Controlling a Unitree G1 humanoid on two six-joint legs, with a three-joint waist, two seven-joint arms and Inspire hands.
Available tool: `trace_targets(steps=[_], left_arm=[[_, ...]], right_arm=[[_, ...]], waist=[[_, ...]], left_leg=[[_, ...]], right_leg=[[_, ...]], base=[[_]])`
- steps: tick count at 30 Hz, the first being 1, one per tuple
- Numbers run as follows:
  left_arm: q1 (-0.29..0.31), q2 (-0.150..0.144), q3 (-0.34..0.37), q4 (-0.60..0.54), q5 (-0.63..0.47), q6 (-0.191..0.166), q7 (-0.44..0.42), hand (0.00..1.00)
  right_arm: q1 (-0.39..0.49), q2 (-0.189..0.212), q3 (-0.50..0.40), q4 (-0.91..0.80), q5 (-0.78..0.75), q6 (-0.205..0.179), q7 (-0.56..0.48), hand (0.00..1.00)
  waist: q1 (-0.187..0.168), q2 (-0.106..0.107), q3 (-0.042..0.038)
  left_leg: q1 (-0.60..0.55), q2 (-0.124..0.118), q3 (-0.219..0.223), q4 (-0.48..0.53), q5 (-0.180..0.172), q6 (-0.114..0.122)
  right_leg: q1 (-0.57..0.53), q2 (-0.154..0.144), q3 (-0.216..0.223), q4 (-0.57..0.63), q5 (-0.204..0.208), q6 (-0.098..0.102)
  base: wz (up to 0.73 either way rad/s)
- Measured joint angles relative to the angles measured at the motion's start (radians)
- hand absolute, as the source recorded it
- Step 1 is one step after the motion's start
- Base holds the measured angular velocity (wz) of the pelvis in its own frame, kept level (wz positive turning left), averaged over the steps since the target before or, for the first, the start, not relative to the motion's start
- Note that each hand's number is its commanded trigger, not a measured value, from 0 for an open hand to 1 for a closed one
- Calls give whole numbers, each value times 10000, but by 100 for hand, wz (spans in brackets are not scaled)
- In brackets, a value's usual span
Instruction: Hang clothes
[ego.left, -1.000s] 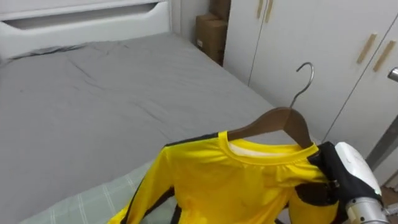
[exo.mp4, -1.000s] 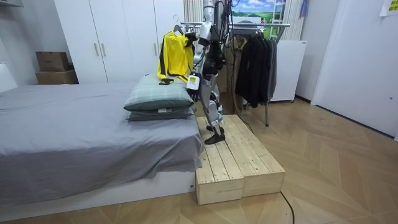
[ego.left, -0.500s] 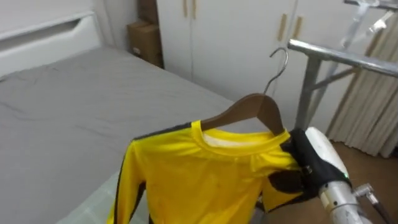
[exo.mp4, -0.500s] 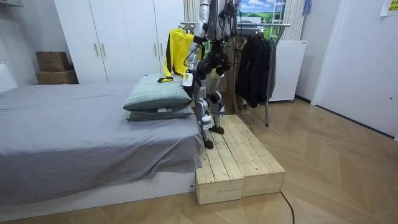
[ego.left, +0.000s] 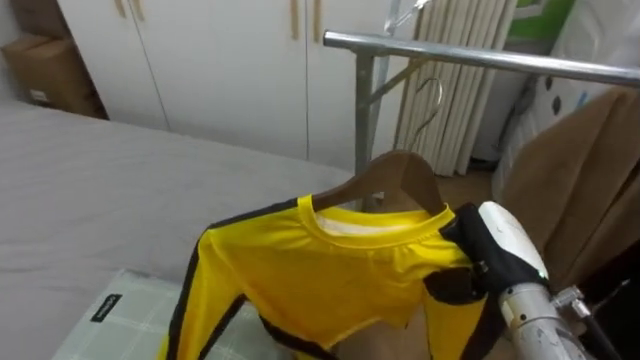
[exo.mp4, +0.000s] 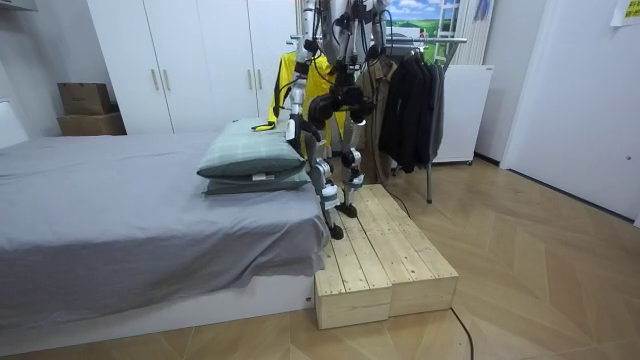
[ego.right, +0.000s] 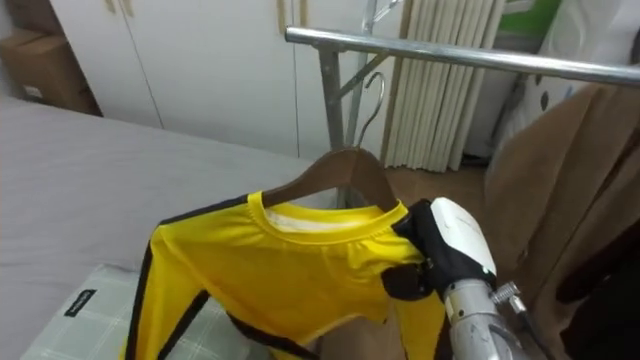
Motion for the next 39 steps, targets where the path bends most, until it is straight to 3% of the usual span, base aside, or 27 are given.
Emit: trace_targets(steps=[1, 2, 3, 4, 5, 8, 11, 16, 23, 31, 36, 39], left_arm=[[12, -15, 119, -15, 244, 2, -7, 0], [53, 6, 229, -19, 458, 9, -8, 0], [76, 21, 328, -20, 612, 31, -9, 0], [76, 67, 398, -21, 729, 182, -9, 0], [78, 56, 397, -20, 830, 271, -11, 0], [227, 30, 487, -13, 825, 390, -11, 0], [455, 32, 580, -12, 825, 392, -11, 0], [535, 46, 601, 10, 830, 393, -11, 0], [534, 49, 597, -29, 829, 389, -11, 0], [605, 47, 799, -29, 837, 387, -12, 0], [707, 46, 993, -30, 827, 348, -14, 0], [722, 28, 1100, -30, 827, 297, -23, 0]], right_arm=[[-12, 19, 85, 273, -30, 109, -30, 100], [-14, 21, 338, 311, -27, 282, 2, 100], [-34, 24, 474, 310, -6, 283, 19, 100], [-30, 39, 624, 309, 47, 269, 98, 100], [-31, 37, 633, 311, 107, 310, 168, 100], [-53, 26, 558, 307, 234, 334, 211, 100], [-70, 21, 511, 261, 448, 334, 205, 100], [-77, 22, 439, 170, 533, 329, 204, 100], [-81, 38, 12, -258, 656, 318, 201, 100], [-102, -40, -695, -784, 651, 210, 203, 100], [-112, -181, -1118, -785, 328, 212, 202, 100], [-317, -478, -1199, -786, 118, 213, 205, 100]], waist=[[233, 97, -6], [595, 206, -18], [657, 236, -14], [620, 230, -17], [615, 206, -28], [615, 84, -76], [593, -74, -148], [542, -277, -155], [489, -296, -168], [287, -247, -173], [273, -262, -203], [265, -273, -211]], left_leg=[[-49, 39, -112, 182, -23, -77], [-74, 65, -627, 13, -11, -89], [-101, 66, -950, -86, 28, -139], [-159, 64, -1505, -240, 113, -275], [-152, 65, -1752, -344, 164, -355], [148, 9, -1627, -836, 311, -416], [322, -1, -1639, -960, 327, -422], [529, 1, -1653, -1047, 328, -423], [535, 2, -1680, -1039, 325, -419], [528, 20, -1716, -1097, 350, -444], [554, 13, -1690, -1207, 389, -450], [557, -22, -1756, -1208, 396, -437]], right_leg=[[49, 330, 298, -192, -102, 94], [219, 750, 586, -749, 203, -77], [288, 944, 693, -1047, 424, -255], [423, 1186, 756, -1540, 808, -638], [492, 1320, 837, -1815, 986, -823], [508, 1489, 1082, -1933, 1060, -834], [546, 1574, 1243, -1929, 1063, -839], [732, 1632, 1358, -2093, 1090, -823], [934, 1646, 1372, -2475, 1412, -771], [939, 1680, 1339, -2420, 1454, -805], [937, 1689, 1293, -2426, 1470, -826], [914, 1667, 1342, -2430, 1469, -826]], base=[[-47], [-72], [-81], [-52], [-38], [-28], [-26], [-3], [1], [0], [-2], [1]])
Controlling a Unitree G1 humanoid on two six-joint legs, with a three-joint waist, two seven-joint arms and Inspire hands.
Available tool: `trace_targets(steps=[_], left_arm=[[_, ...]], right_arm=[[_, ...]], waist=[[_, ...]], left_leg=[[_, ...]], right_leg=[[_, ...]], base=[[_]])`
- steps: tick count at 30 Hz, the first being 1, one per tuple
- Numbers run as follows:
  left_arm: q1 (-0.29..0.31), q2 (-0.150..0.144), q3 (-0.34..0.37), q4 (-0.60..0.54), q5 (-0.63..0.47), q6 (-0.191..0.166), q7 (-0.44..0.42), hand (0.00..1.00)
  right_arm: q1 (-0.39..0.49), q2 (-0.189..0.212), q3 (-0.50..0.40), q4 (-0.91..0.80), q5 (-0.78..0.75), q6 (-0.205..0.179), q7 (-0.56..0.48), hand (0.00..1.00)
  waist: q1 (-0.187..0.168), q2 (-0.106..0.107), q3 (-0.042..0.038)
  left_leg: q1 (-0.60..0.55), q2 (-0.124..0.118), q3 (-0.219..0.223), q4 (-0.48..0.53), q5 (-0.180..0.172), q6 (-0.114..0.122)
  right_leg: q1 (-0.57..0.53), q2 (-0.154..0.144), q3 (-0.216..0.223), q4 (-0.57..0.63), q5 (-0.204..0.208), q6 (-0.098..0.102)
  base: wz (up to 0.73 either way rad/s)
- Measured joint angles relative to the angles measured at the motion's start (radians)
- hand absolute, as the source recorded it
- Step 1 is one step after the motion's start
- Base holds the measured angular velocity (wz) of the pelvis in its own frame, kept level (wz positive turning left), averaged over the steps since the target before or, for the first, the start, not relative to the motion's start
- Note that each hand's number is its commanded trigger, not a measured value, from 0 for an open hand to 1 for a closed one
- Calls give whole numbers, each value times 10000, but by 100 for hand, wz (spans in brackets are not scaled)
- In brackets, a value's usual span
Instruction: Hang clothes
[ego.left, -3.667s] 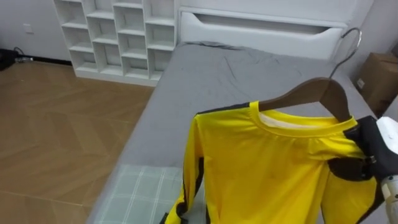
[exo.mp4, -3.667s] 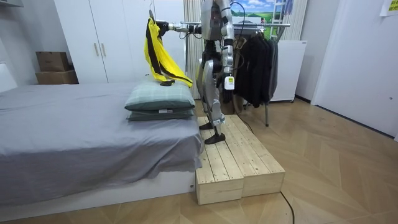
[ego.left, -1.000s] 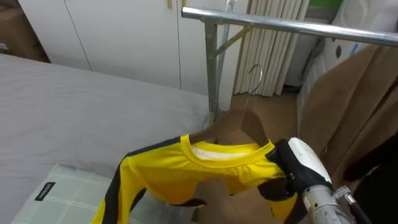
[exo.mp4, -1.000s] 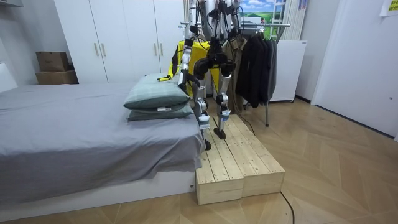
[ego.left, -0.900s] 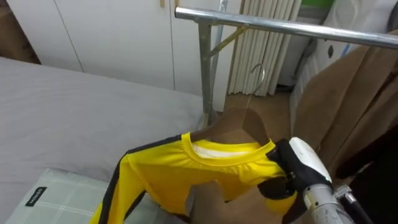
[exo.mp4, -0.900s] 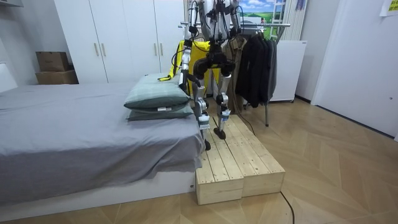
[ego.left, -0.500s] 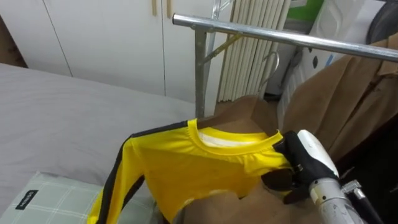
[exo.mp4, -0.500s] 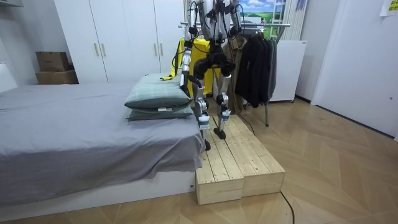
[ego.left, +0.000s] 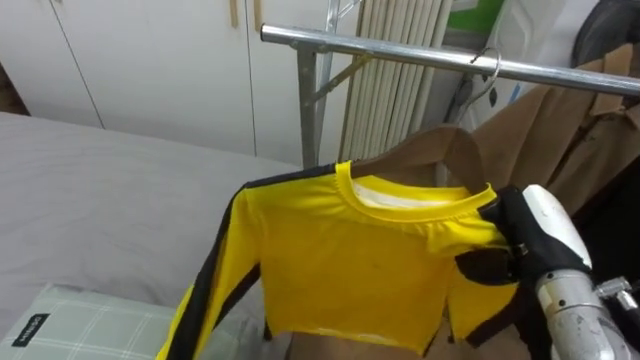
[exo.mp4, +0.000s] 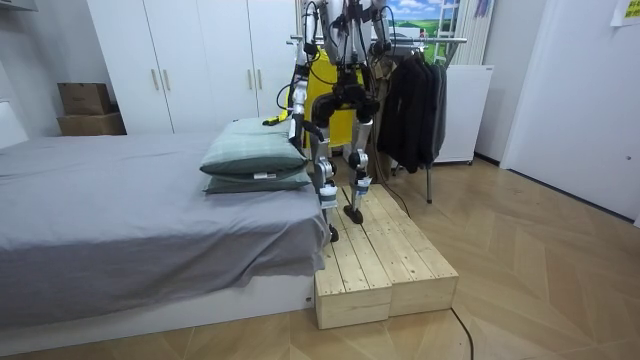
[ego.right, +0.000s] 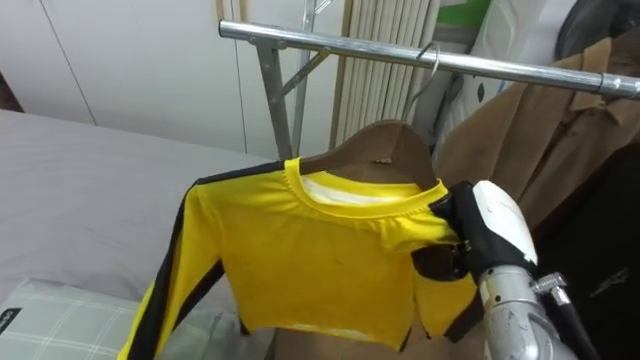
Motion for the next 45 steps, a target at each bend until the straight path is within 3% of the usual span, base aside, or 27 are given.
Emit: trace_targets(steps=[2, 5, 19, 24, 37, 45], left_arm=[[51, 0, 134, -3, 1, -109, -7, 0], [92, 3, 186, -6, 1, -147, -7, 0], [154, 93, 683, -77, 196, -431, -7, 0], [250, 95, 769, -77, 224, -534, -9, 0], [330, 200, 971, -90, 236, -702, -8, 0], [334, 199, 1189, -91, 854, -779, -128, 0]], right_arm=[[-250, -383, -104, -1, -161, -1, -1, 100], [-442, -568, -261, -3, -206, -1, -103, 100], [-517, -754, -905, 1339, 1511, -121, -218, 100], [-1131, -1160, -1029, 2550, 2376, -137, -221, 100], [-1606, -1200, -1002, 3610, 3416, -153, 98, 100], [-1776, -1312, -996, 4554, 3436, -150, 901, 100]], waist=[[8, -26, -19], [8, -60, -44], [18, -228, 27], [23, -244, 27], [64, -412, 27], [62, -433, 27]], left_leg=[[-11, -16, -56, 4, 6, 10], [2, -21, -138, 21, 7, 12], [87, -71, -511, -1, 75, 27], [146, -77, -505, -43, 74, 28], [144, -70, -544, -55, 76, 28], [139, -70, -725, -36, 77, 28]], right_leg=[[0, -11, 9, -17, -1, 2], [26, -11, 9, -35, -1, 2], [267, -65, -196, -203, -19, 40], [309, -63, -182, -209, -18, 38], [376, -54, -255, -371, -1, 35], [429, -77, -352, -348, -45, 27]], base=[[2], [0], [4], [1], [0], [5]])
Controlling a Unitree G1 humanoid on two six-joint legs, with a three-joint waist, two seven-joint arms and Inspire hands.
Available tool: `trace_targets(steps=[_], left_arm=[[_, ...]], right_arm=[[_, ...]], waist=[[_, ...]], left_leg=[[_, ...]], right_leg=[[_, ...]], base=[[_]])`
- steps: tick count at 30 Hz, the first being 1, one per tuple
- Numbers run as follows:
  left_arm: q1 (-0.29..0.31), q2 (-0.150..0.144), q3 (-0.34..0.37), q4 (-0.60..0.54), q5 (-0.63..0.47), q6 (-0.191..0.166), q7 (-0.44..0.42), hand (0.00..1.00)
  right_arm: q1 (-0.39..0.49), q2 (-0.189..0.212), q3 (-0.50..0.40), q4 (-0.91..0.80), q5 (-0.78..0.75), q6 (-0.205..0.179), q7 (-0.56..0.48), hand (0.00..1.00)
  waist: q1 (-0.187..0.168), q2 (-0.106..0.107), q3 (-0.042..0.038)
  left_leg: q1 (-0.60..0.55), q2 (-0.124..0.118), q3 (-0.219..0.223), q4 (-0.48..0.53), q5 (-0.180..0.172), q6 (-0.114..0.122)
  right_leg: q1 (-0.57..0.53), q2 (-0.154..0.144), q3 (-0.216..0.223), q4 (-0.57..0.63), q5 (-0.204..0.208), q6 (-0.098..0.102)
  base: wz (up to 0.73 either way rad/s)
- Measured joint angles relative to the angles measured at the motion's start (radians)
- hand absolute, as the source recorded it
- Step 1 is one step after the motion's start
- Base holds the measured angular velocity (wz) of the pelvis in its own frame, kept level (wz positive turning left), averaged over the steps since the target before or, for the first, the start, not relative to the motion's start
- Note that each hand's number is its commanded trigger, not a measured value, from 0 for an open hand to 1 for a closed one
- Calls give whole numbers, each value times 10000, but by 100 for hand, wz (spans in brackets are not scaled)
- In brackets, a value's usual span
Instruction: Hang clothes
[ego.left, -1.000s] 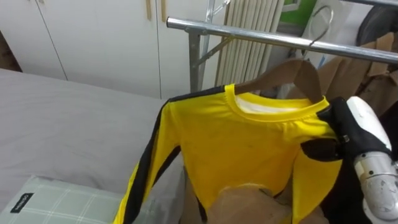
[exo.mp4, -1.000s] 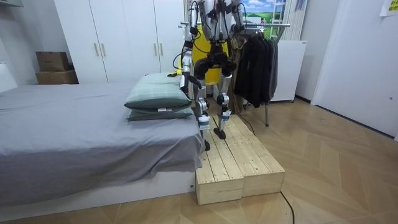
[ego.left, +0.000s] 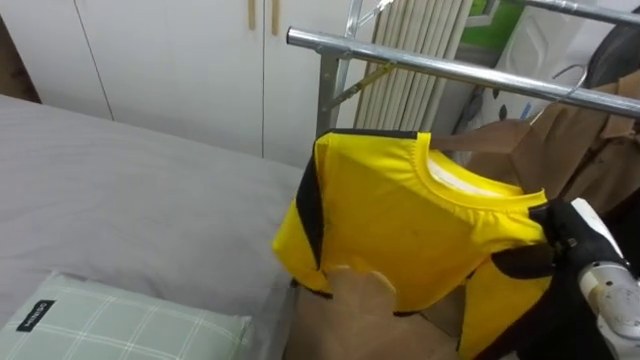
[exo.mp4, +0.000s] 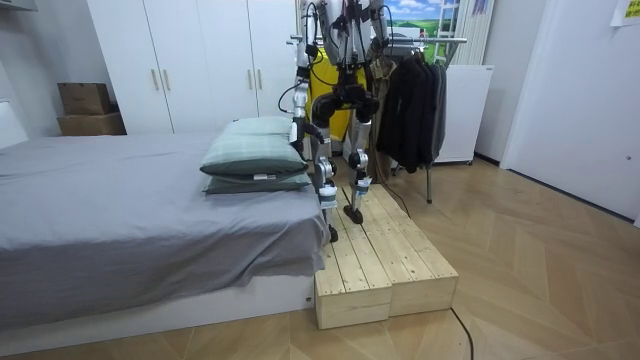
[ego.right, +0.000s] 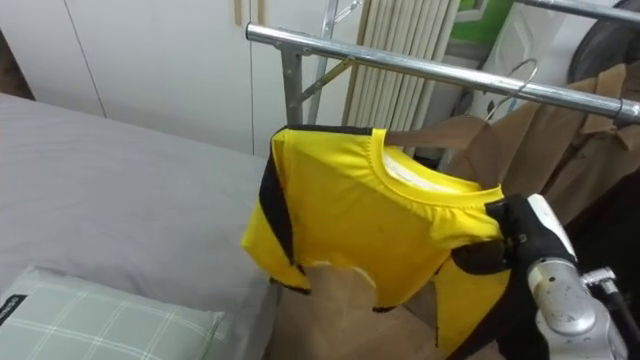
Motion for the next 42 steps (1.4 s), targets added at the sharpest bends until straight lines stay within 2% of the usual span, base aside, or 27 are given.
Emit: trace_targets(steps=[4, 14, 20, 29, 37, 42], left_arm=[[0, 12, 56, -16, 108, -2, -145, 0], [0, 19, 96, -85, 200, -29, -338, 0], [-1, 44, 168, -100, 203, -50, -335, 0], [-4, 71, 184, -136, 323, -55, -336, 0], [0, 69, 185, -141, 318, -54, -336, 0], [-1, 70, 179, -173, 320, -55, -342, 0]], right_arm=[[-187, -197, -5, 158, -4, 1, 450, 100], [-432, -263, -7, 532, 37, -89, 1111, 100], [-1121, -296, -7, 1529, 409, -200, 1198, 100], [-1162, -585, -7, 1837, 404, -208, 1209, 100], [-1182, -589, -5, 2301, 354, -203, 1308, 100], [-1530, -600, -2, 2732, 283, -199, 1340, 100]], waist=[[-1, -7, -5], [18, -37, -21], [1, -88, -26], [5, -77, -32], [7, -76, -32], [1, -80, -31]], left_leg=[[11, -5, -33, 44, 0, 0], [31, -87, -68, 90, 22, 38], [11, -85, -110, 148, 21, 39], [6, -78, -283, 41, 24, 29], [16, -91, -288, 45, 27, 32], [5, -103, -304, 75, 40, 33]], right_leg=[[46, -23, -38, 9, -3, 1], [23, -112, -63, 169, -34, 31], [38, -116, -86, 196, -25, 31], [65, -111, -295, 187, -4, -4], [50, -121, -292, 133, -15, -7], [37, -130, -262, 177, -55, 10]], base=[[2], [0], [1], [4], [0], [0]])
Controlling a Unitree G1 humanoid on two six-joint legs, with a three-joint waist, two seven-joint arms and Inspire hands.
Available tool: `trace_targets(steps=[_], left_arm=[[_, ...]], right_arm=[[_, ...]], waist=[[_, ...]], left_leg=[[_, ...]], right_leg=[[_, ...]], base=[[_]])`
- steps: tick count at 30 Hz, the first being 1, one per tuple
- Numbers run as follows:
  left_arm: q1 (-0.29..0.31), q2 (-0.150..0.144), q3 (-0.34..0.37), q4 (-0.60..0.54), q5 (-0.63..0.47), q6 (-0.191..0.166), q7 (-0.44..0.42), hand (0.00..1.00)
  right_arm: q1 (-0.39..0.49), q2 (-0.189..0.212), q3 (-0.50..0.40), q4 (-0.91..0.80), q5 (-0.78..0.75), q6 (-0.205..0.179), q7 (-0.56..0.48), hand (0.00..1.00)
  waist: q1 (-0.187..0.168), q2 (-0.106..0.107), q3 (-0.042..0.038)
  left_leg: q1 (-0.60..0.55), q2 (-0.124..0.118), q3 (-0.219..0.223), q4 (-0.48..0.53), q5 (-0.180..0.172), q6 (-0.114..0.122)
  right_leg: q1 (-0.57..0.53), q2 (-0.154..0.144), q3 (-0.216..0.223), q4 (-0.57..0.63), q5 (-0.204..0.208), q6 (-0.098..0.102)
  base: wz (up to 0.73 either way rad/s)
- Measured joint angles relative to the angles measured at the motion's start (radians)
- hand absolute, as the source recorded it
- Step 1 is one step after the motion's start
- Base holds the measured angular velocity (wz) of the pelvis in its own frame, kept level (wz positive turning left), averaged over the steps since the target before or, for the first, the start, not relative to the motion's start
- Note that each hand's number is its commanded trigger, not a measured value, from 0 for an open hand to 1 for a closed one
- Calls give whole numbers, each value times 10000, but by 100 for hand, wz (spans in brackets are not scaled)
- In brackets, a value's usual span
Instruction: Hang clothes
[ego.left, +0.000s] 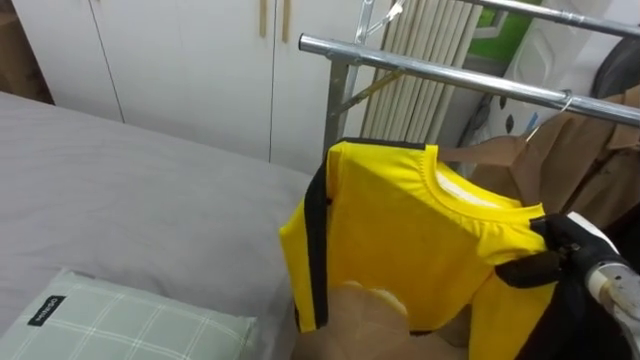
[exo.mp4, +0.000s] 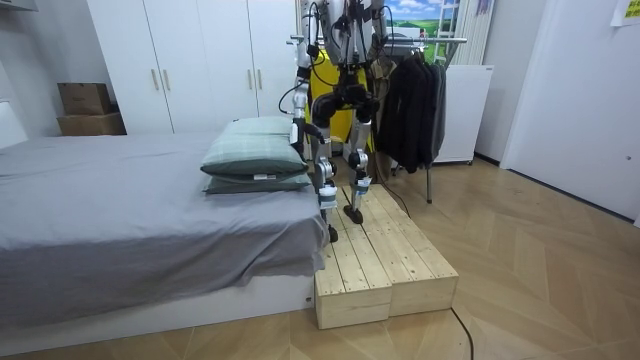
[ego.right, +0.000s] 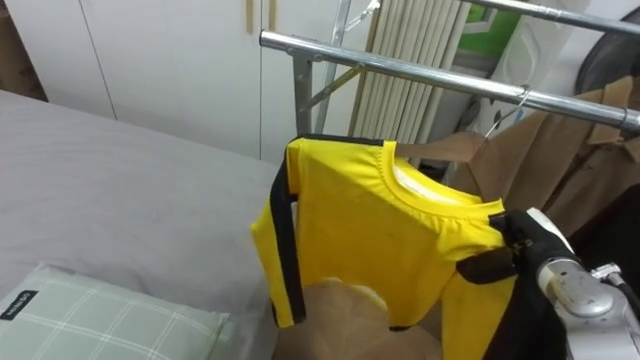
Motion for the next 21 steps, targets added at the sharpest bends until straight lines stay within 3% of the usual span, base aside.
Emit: trace_targets(steps=[12, 21], left_arm=[[3, 60, 7, -51, 1, 1, -117, 0], [32, 76, 66, -343, -1, 2, -119, 0]], right_arm=[[-291, -56, 6, 355, 0, 1, 105, 100], [-401, -55, 5, 685, -233, 21, 220, 100]], waist=[[34, -117, 1], [262, -134, 1]], left_leg=[[0, -8, -16, 43, 26, -7], [-93, 6, -139, 168, 23, -5]], right_leg=[[19, 7, 66, -8, 7, -7], [31, -4, -24, -30, 21, -26]], base=[[0], [4]])
